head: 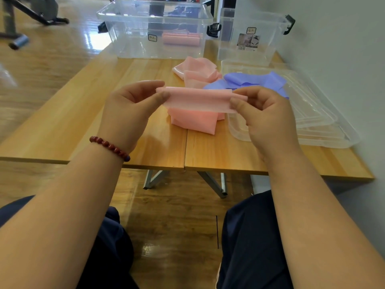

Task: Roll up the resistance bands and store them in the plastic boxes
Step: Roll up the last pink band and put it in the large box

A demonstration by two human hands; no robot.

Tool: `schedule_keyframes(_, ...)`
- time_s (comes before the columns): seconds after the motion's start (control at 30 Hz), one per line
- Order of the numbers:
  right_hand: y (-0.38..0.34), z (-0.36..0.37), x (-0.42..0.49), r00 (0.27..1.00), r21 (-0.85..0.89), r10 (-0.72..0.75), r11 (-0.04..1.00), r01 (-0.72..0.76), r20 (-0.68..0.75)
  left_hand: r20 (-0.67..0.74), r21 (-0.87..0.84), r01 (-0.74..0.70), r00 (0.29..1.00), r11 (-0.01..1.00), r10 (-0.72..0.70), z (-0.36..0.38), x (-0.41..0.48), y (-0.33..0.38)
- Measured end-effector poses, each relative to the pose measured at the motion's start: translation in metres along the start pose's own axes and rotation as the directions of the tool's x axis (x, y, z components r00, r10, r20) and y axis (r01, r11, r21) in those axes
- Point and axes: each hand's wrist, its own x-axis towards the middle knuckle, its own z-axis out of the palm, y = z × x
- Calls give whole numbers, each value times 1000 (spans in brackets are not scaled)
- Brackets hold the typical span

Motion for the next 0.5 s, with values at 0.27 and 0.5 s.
schedule_keyframes(0.27,-3,3,0,998,-14,-37,999,36,-55,-6,37,-31,999,999,31,2,-1,-2)
schedule_keyframes(0.5,-3,4,0,997,-4,-36,999,36,-71,-39,26,-35,999,999,36,2,1,-3)
